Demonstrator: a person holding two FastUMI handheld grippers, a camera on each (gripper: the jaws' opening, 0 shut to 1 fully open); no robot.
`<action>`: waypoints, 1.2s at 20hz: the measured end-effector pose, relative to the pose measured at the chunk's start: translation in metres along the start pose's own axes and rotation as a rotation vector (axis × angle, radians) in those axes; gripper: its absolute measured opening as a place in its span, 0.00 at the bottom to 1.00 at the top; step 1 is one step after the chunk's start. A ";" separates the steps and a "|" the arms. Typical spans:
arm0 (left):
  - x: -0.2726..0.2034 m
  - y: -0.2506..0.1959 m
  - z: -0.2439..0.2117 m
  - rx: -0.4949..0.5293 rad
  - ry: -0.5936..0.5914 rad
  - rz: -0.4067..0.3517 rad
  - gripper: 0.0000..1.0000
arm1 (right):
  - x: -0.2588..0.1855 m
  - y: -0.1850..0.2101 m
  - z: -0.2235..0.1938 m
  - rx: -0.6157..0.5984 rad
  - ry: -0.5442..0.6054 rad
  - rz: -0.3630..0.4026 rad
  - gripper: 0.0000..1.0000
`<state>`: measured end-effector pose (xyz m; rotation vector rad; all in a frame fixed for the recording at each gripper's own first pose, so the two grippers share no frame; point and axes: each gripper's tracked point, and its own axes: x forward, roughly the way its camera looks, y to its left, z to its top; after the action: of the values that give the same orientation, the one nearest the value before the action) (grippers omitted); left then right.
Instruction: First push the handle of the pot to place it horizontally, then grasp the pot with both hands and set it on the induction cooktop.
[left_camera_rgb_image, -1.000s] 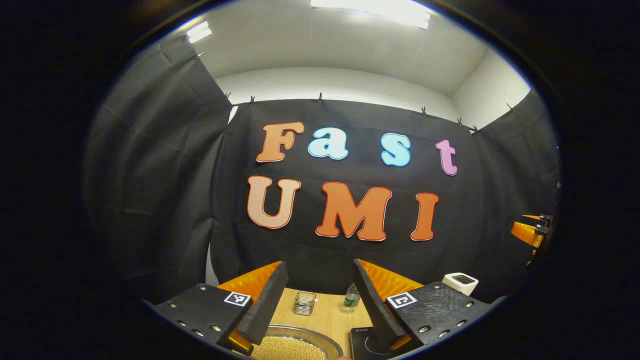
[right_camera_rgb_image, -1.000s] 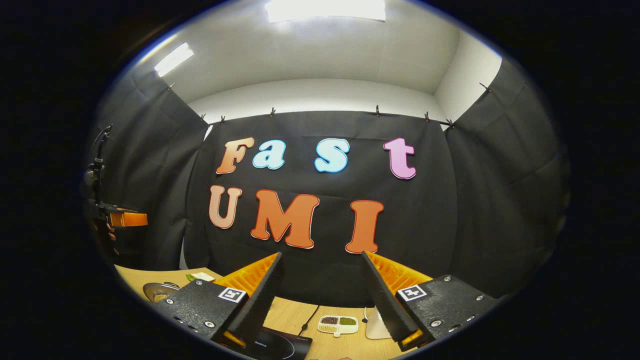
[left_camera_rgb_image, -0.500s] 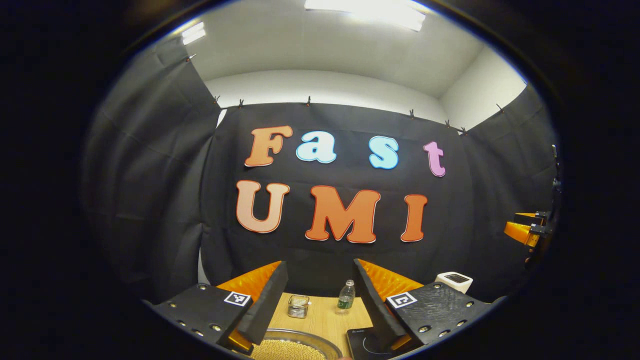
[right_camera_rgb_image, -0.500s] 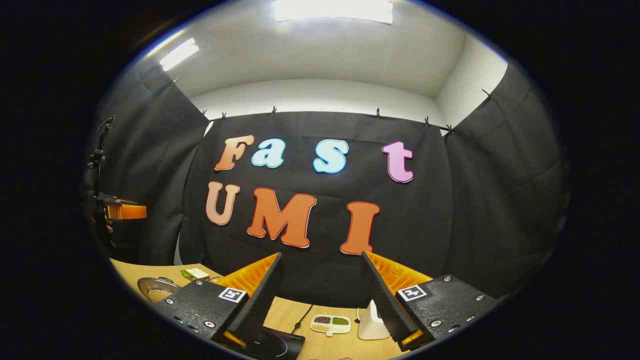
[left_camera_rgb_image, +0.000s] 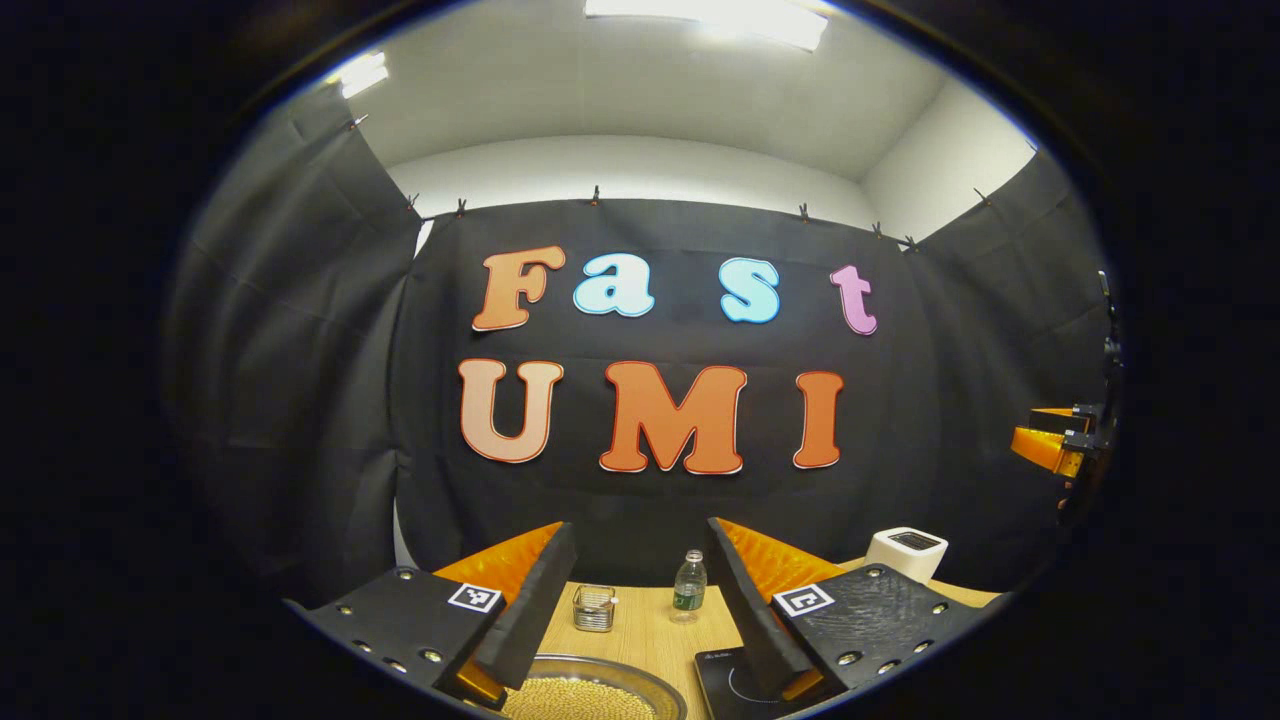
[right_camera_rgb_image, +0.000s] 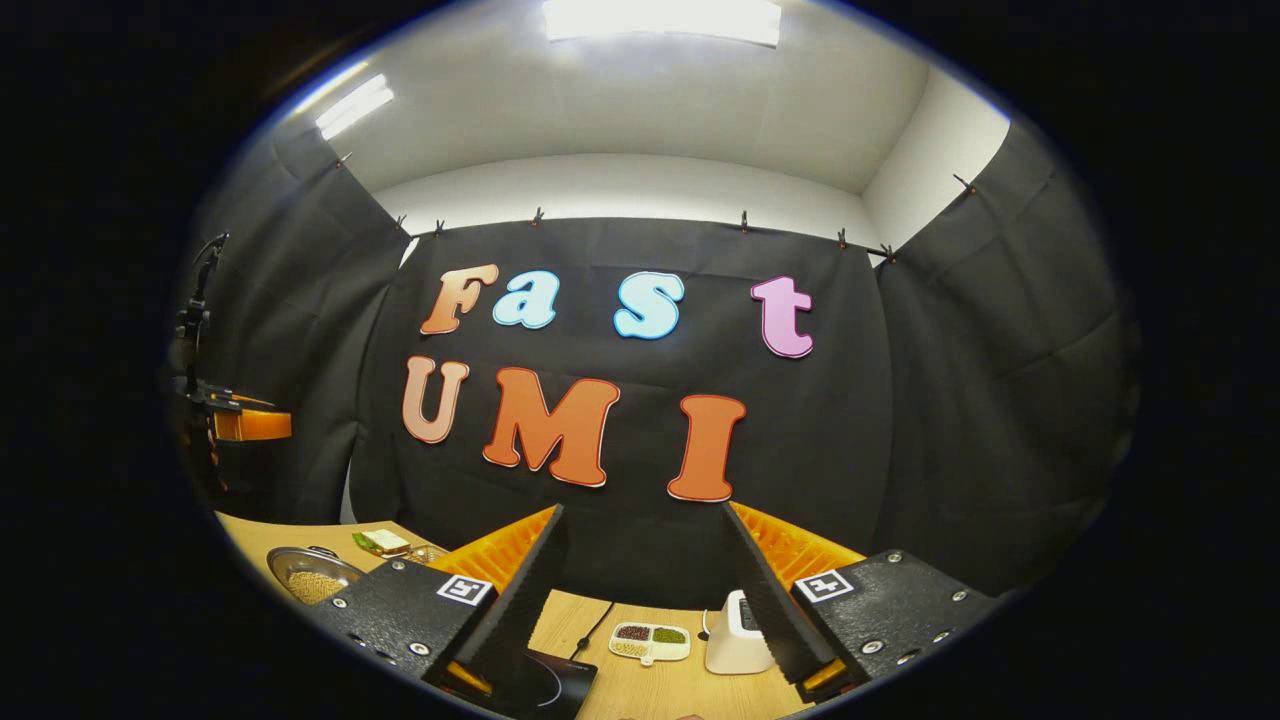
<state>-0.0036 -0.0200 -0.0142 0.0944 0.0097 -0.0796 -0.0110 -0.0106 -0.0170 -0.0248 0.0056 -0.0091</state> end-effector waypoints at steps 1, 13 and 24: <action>-0.001 -0.001 -0.002 0.006 0.003 -0.002 0.82 | -0.001 0.000 -0.001 0.000 0.001 0.000 0.94; -0.008 -0.021 -0.091 0.048 0.303 -0.086 0.20 | -0.009 0.003 -0.025 0.022 0.024 0.015 0.95; -0.056 -0.010 -0.191 -0.020 0.688 -0.097 0.02 | -0.015 0.015 -0.049 0.037 0.039 0.028 0.95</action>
<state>-0.0616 -0.0076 -0.2046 0.0972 0.7027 -0.1406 -0.0258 0.0030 -0.0662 0.0129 0.0449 0.0186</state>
